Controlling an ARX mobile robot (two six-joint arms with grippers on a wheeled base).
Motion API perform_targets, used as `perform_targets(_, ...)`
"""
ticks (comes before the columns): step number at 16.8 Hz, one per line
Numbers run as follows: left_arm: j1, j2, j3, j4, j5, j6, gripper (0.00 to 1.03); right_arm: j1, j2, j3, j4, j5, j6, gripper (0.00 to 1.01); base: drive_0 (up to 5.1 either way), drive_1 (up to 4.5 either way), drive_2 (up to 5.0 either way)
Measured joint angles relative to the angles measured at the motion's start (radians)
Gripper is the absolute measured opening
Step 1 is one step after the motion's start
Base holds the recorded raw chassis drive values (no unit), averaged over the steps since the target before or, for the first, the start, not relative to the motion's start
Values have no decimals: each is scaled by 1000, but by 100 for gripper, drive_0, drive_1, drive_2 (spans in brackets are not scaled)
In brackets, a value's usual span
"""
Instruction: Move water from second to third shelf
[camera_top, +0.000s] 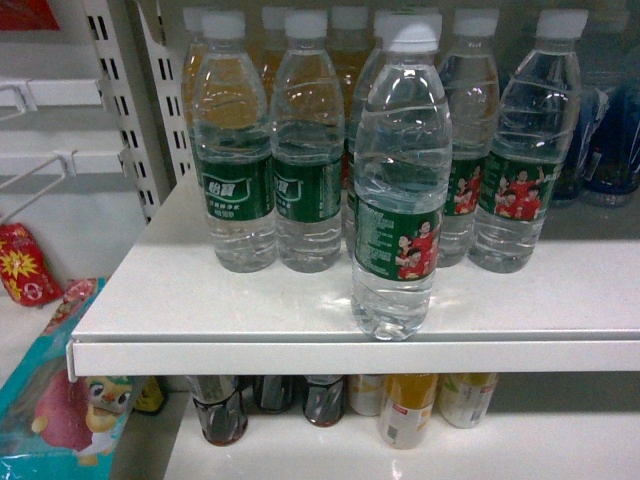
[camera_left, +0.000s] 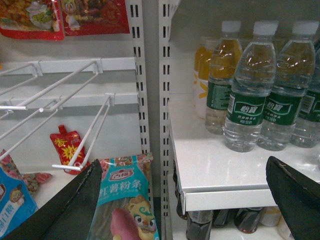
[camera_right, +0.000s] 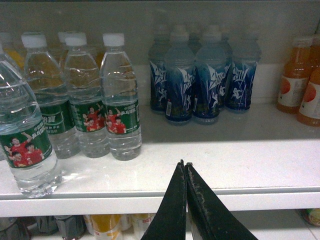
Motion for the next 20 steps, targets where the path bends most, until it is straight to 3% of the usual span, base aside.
perform_targets(2, 0, 0, 0, 0, 0, 0, 98, 0, -44, 0, -52, 0, 0, 2, 0, 0, 0)
perform_targets(3, 0, 0, 0, 0, -2, 0, 98, 0, -151, 1, -203, 0, 0, 2, 0, 0, 0)
perform_targets(11, 0, 0, 0, 0, 0, 0, 98, 0, -199, 1, -204, 0, 0, 2, 0, 0, 0)
perform_targets(14, 0, 0, 0, 0, 0, 0, 98, 0, -199, 1, -204, 0, 0, 40, 0, 0, 0)
perform_targets(20, 0, 0, 0, 0, 0, 0, 98, 0, -199, 1, -204, 0, 0, 69, 0, 0, 0)
